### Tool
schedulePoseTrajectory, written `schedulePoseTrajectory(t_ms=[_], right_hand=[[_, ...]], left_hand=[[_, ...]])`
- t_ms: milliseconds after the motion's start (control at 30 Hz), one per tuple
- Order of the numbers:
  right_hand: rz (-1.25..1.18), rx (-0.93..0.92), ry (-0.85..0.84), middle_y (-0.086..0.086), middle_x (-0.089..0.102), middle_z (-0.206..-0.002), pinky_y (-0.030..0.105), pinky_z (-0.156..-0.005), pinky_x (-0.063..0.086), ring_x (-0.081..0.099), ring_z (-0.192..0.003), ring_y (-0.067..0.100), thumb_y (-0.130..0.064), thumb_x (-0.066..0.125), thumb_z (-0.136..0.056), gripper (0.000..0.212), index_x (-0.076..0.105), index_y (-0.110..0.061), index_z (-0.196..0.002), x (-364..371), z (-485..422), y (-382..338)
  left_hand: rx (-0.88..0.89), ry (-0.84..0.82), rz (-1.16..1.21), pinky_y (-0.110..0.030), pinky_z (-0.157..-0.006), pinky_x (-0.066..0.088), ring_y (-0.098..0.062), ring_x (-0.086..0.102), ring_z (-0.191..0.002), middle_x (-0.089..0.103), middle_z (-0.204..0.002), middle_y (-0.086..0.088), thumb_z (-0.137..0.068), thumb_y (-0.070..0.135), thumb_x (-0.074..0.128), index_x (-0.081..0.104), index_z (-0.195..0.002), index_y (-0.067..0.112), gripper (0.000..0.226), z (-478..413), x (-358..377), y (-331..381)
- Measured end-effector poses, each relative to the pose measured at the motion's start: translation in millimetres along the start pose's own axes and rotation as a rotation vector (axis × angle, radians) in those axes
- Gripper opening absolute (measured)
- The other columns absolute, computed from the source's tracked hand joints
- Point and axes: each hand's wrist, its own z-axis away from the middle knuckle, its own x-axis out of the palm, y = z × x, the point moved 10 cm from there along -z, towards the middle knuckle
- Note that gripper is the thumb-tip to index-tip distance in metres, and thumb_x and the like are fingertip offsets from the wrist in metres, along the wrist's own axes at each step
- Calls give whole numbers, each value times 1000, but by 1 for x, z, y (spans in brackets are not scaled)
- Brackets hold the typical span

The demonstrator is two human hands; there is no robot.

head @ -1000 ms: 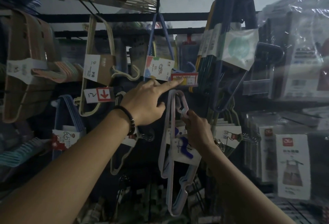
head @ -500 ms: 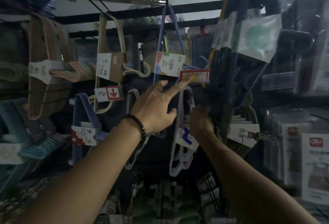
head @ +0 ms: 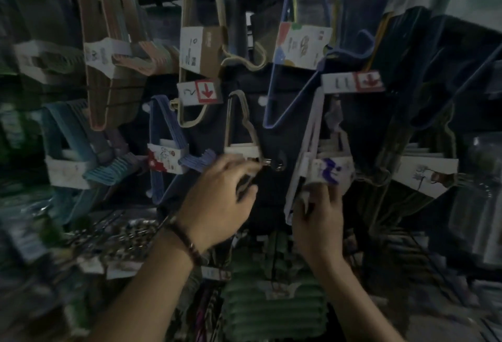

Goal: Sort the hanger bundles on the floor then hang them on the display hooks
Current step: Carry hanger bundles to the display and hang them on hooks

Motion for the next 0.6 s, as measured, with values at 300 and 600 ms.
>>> schedulePoseTrajectory(t_ms=[300,600], right_hand=[[-89,-131,-1036,-2,69,-92,48,-69,58,65,-78,20,-37,53,-100,14,62,-30,-109,210,243,-99],[-2,-278,-1645,-9,63,-86,38,-79,55,68,-88,25,-43,52,-95,14,57,-31,-100,349,505,-183]], left_hand=[[-604,-369,-53,-22,-69,52,-9,59,-83,65,-115,10,-109,29,45,62,-130,30,27,287,52,-209],[-1156,-475,47,-37,-103,51,-18,65,-115,70,-121,4,-101,40,46,70,-119,30,32,612,0,-359]])
